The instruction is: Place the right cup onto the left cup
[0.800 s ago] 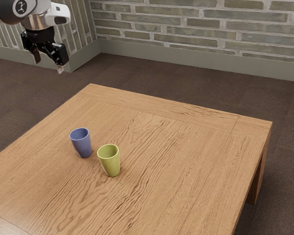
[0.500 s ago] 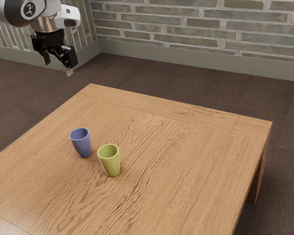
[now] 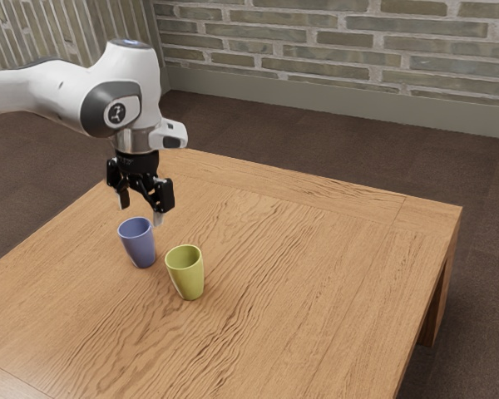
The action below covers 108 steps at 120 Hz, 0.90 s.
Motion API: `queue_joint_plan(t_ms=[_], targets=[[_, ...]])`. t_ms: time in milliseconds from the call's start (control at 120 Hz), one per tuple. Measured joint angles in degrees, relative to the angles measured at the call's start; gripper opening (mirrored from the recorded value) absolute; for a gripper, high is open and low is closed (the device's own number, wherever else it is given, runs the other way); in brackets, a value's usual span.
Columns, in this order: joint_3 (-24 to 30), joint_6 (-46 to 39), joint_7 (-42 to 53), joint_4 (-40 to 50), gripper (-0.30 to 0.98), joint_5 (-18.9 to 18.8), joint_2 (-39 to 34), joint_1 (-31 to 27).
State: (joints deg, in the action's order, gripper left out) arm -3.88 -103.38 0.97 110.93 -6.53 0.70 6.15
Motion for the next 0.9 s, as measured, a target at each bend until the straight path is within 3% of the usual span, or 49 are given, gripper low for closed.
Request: queue_joint_plan(t_ms=[375, 900], targets=[[2.2, -8.6, -1.0, 2.2, 0.69, 4.7, 7.1, 0.1], [3.4, -18.8, -1.6, 2.5, 0.69, 6.6, 14.4, 1.0]])
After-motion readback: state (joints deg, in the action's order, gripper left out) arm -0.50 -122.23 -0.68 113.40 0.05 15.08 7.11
